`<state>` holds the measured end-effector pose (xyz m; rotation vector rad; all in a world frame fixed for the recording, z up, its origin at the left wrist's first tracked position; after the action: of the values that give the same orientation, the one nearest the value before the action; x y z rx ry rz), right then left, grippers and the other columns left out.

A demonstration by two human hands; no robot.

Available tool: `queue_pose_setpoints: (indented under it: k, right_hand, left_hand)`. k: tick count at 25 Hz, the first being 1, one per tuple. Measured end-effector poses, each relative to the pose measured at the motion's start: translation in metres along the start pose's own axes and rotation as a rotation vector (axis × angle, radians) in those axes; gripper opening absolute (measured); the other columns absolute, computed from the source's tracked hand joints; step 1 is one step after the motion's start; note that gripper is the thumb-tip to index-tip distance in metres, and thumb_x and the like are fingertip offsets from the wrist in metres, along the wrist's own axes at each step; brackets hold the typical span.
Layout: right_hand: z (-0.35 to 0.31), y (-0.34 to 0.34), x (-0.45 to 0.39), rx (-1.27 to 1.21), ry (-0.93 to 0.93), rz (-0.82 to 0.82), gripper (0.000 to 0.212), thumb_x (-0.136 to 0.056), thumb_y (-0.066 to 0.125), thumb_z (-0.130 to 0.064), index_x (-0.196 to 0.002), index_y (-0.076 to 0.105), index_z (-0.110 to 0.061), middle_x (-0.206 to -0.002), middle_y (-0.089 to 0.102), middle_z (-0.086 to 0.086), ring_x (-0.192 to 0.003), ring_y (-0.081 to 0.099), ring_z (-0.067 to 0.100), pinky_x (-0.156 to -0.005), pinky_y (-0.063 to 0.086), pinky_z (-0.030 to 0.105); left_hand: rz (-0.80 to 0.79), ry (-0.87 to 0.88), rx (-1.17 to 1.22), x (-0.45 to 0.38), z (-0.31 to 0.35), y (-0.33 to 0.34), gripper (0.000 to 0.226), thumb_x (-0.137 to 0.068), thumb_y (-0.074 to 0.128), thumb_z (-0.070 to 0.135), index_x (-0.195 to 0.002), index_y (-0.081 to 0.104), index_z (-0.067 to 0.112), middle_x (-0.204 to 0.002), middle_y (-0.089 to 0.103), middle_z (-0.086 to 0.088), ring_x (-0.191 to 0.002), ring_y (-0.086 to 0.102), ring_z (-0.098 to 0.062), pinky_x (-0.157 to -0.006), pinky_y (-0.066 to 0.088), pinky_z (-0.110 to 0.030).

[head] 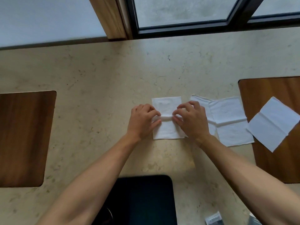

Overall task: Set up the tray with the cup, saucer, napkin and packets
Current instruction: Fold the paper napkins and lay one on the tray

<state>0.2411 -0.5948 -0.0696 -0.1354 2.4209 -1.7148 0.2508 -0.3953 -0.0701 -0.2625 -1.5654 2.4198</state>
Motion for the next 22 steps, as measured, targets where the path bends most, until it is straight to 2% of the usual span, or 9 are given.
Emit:
queue_pose_setpoints:
  k: [5,9,12,14,17,20,22]
  right_hand:
    - [-0.006,-0.001,0.002,-0.096,0.023,0.019,0.009,-0.079,0.076,-0.028,-0.082,0.072,-0.02,-0.095,0.069,-0.004,-0.103,0.053,0.024,-0.076,0.044,0.04]
    - [-0.016,-0.015,0.0,-0.31,0.102,0.055,0.011,-0.081,0.071,-0.028,-0.086,0.069,-0.019,-0.092,0.07,-0.004,-0.097,0.057,0.017,-0.079,0.05,0.042]
    - [-0.025,-0.029,0.005,-0.573,0.163,0.014,0.013,-0.085,0.069,-0.026,-0.09,0.063,-0.015,-0.085,0.067,-0.005,-0.078,0.061,0.011,-0.07,0.054,0.032]
    - [-0.031,-0.034,0.01,-0.665,0.221,-0.069,0.017,-0.085,0.07,-0.028,-0.093,0.059,-0.017,-0.085,0.066,-0.007,-0.077,0.064,0.009,-0.066,0.054,0.026]
    - [-0.035,-0.03,0.01,-0.632,0.292,-0.158,0.023,-0.083,0.071,-0.031,-0.095,0.059,-0.016,-0.087,0.067,-0.006,-0.078,0.065,0.012,-0.065,0.058,0.034]
    - [-0.039,-0.021,0.006,-0.558,0.352,-0.204,0.018,-0.081,0.069,-0.028,-0.087,0.059,-0.014,-0.074,0.064,-0.006,-0.068,0.062,0.014,-0.063,0.057,0.042]
    - [-0.042,-0.015,0.005,-0.491,0.376,-0.239,0.017,-0.08,0.068,-0.03,-0.087,0.059,-0.017,-0.07,0.064,-0.005,-0.066,0.062,0.016,-0.063,0.056,0.042]
  left_hand:
    - [0.033,-0.034,0.064,0.001,0.003,-0.002,0.007,-0.077,0.074,0.024,-0.082,0.07,0.024,-0.091,0.064,0.003,-0.084,0.058,-0.021,-0.087,0.039,-0.039]
    - [0.059,-0.068,0.193,0.003,0.006,-0.015,0.009,-0.084,0.064,0.027,-0.089,0.064,0.02,-0.098,0.064,0.003,-0.091,0.056,-0.016,-0.083,0.046,-0.037]
    - [0.089,-0.1,0.38,0.01,0.01,-0.03,0.011,-0.088,0.057,0.026,-0.093,0.06,0.017,-0.092,0.065,0.005,-0.084,0.059,-0.015,-0.079,0.05,-0.042]
    - [0.078,-0.17,0.487,0.015,0.01,-0.039,0.01,-0.091,0.057,0.023,-0.094,0.058,0.014,-0.087,0.065,0.002,-0.081,0.062,-0.016,-0.074,0.053,-0.038]
    - [0.031,-0.295,0.55,0.019,0.004,-0.046,0.008,-0.094,0.058,0.023,-0.097,0.056,0.016,-0.085,0.065,0.0,-0.079,0.062,-0.015,-0.069,0.052,-0.037]
    - [-0.035,-0.346,0.486,0.023,-0.006,-0.041,0.011,-0.093,0.059,0.027,-0.096,0.056,0.018,-0.078,0.065,-0.005,-0.069,0.06,-0.022,-0.065,0.052,-0.045]
    - [-0.063,-0.366,0.419,0.027,-0.012,-0.035,0.011,-0.091,0.059,0.031,-0.096,0.057,0.021,-0.075,0.064,0.002,-0.067,0.06,-0.019,-0.069,0.054,-0.047]
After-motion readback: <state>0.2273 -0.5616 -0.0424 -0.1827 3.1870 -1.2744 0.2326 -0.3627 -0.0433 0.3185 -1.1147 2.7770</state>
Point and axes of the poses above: each hand's wrist, its own x-axis away from the middle knuckle, its own y-axis out of the palm, z = x × y, the point moved 2 cm from there along -x, towards the middle knuckle
